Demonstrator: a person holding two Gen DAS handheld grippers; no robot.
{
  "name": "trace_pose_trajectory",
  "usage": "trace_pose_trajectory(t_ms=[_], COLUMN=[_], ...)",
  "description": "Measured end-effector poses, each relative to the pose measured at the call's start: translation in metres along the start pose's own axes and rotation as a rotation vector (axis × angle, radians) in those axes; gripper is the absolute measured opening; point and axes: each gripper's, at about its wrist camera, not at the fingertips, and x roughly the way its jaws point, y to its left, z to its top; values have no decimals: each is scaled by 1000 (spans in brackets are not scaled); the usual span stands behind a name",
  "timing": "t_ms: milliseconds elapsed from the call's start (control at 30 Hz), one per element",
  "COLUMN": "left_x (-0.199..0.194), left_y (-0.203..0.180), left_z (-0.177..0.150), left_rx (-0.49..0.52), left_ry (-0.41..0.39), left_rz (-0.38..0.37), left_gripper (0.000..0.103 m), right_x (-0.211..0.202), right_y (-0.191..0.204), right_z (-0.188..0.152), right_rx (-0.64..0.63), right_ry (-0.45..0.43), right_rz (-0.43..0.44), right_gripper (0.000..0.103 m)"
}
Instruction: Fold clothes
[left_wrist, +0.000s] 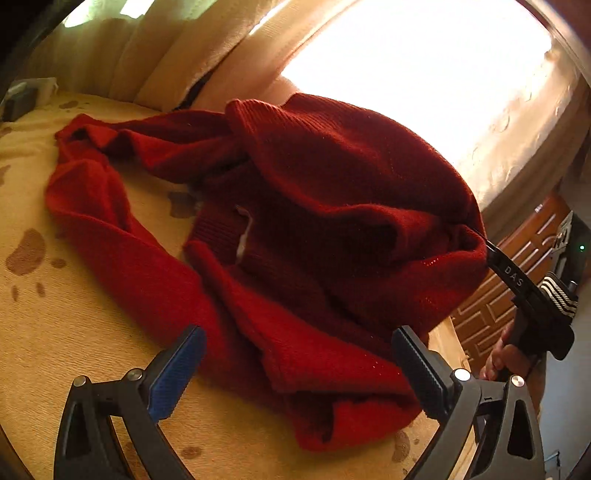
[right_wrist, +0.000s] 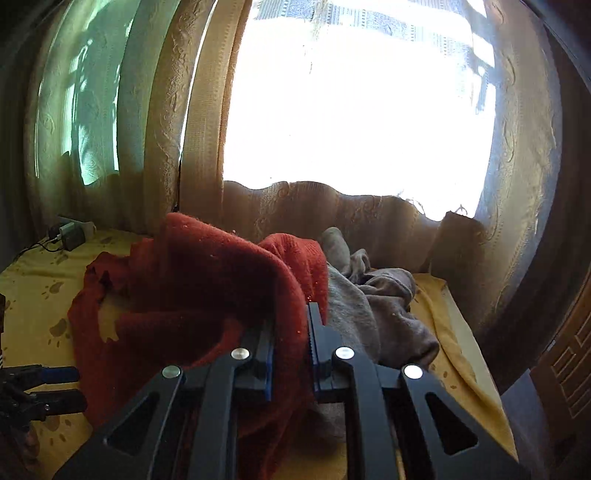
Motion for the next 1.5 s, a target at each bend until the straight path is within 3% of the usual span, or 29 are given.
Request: trace_pose_trajectory(t_ms=[233,433,567,600,633,667,700,867,1033,1133,1167,1200,1233,1300,1400,1500], left_x=[15,22,31,32,34,35,37,16,-79,-120,-125,-131,-132,-124,-107,-90], left_y=[-8,-2,-10,-14,-16,-15,-11,-8,-49,-54,-50,-46,-40,-35,-33,-32], left_z=[-9,2,9,10,10,11,11,9,-6,-21,-24,-27,-33,-50,-67,-77], left_rx=[3,-113,-99,-85,-79,-94,-121,-189,-2,58,52,46,31,0,-39,-62], left_ry=[-13,-7,39,42,46,51,54,-12,-210,-233,-220,-206,-188,-148,-100,-70], left_rz=[42,-22,30,64,97,109,108,16,-113,-97,-90,-84,-82,-85,-92,-107], left_gripper=[102,102,99,87,64,50,23,12,12,12,12,12,12,12,12,12], right_x=[7,0,2,3,3,3,3,1,-19,-37,-41,-44,-47,-55,-65,-64], right_y=[-20,-13,-16,-18,-18,-19,-19,-22,-28,-20,-16,-12,-8,-3,6,36], right_z=[-25,-26,-28,-29,-30,-30,-31,-34,-40,-47,-49,-51,-50,-45,-28,-4], right_rx=[87,65,82,87,91,95,99,112,152,120,103,88,72,57,46,-51], right_ry=[21,-13,-14,-13,-14,-15,-17,-25,-38,-34,-32,-35,-43,-95,-164,-180], right_rz=[23,46,60,64,67,68,71,77,149,251,281,279,270,238,245,318], right_gripper=[16,16,16,16,16,16,16,16,16,18,21,38,71,100,103,103])
